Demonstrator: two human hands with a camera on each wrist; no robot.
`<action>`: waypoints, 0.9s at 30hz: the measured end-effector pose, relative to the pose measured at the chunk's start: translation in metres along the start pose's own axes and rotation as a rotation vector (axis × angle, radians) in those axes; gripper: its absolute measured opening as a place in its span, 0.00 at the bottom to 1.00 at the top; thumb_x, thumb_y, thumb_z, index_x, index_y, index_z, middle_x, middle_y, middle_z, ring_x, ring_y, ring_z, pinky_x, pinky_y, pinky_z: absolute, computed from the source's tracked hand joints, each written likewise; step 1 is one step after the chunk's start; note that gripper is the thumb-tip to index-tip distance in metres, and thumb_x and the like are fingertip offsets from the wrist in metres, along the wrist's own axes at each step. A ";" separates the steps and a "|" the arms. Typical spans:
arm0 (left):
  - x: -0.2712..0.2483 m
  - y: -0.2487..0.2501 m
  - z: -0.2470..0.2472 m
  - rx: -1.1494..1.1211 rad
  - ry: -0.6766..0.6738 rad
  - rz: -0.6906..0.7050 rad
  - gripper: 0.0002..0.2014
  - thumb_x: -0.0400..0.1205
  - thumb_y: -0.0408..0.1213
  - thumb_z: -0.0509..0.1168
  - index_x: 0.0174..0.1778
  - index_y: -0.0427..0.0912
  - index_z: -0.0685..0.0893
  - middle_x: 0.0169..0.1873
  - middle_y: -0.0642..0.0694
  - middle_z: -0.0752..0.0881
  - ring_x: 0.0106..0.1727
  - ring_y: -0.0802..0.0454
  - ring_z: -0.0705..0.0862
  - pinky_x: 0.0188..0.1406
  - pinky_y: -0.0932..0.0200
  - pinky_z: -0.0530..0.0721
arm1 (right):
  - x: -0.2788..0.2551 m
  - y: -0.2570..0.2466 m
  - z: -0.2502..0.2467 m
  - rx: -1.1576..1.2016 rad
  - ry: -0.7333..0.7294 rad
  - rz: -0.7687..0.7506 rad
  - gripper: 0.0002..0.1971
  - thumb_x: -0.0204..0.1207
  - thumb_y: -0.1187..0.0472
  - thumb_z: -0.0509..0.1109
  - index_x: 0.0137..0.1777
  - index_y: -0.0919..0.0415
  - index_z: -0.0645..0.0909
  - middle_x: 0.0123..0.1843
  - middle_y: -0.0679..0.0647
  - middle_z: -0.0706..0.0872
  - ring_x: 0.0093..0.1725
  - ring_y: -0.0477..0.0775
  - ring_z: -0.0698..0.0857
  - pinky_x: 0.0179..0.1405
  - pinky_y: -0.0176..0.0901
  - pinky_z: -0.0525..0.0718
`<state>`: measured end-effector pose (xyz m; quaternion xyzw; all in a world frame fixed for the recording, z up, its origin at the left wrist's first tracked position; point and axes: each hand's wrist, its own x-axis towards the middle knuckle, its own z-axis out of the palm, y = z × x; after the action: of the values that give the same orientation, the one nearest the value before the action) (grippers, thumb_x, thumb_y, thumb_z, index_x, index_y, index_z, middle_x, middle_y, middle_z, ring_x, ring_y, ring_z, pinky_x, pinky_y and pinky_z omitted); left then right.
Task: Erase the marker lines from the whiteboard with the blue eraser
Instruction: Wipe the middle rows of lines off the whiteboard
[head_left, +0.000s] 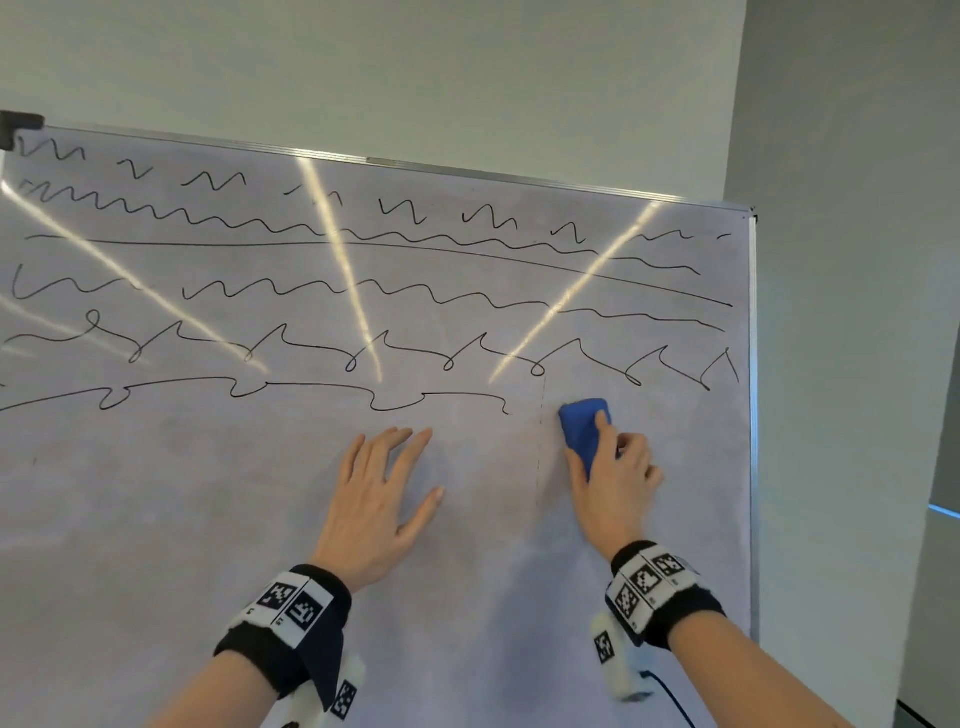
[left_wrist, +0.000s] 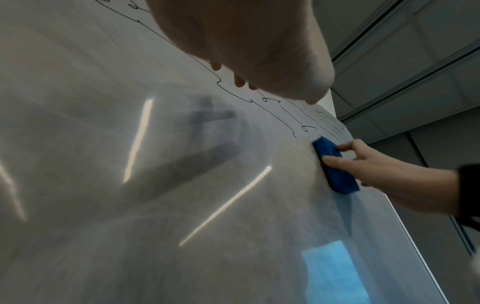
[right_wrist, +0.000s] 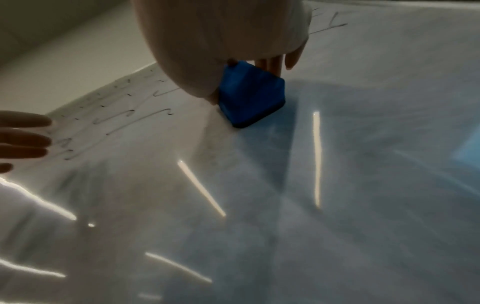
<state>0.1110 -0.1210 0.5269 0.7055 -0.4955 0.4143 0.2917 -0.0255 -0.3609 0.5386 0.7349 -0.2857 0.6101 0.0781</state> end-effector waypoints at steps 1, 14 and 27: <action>-0.001 -0.002 -0.002 -0.005 0.004 -0.004 0.30 0.84 0.57 0.50 0.79 0.46 0.67 0.68 0.44 0.73 0.73 0.45 0.71 0.78 0.44 0.58 | 0.005 -0.013 0.003 0.007 0.001 0.035 0.30 0.68 0.55 0.78 0.69 0.63 0.72 0.47 0.63 0.76 0.42 0.62 0.74 0.41 0.52 0.69; -0.013 -0.040 -0.024 0.009 -0.006 -0.016 0.30 0.84 0.59 0.47 0.80 0.47 0.65 0.69 0.45 0.73 0.75 0.46 0.69 0.80 0.45 0.54 | 0.003 -0.056 0.009 -0.014 0.013 -0.135 0.32 0.66 0.55 0.79 0.69 0.60 0.72 0.48 0.64 0.76 0.41 0.63 0.76 0.40 0.53 0.72; -0.025 -0.081 -0.051 0.051 -0.009 -0.043 0.31 0.84 0.59 0.46 0.79 0.46 0.66 0.68 0.44 0.73 0.74 0.45 0.71 0.79 0.45 0.55 | -0.009 -0.085 0.014 0.010 -0.048 -0.334 0.33 0.69 0.51 0.77 0.72 0.52 0.69 0.53 0.61 0.77 0.45 0.62 0.76 0.45 0.53 0.69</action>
<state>0.1681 -0.0403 0.5301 0.7250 -0.4708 0.4173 0.2804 0.0297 -0.2942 0.5468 0.7870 -0.1584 0.5721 0.1682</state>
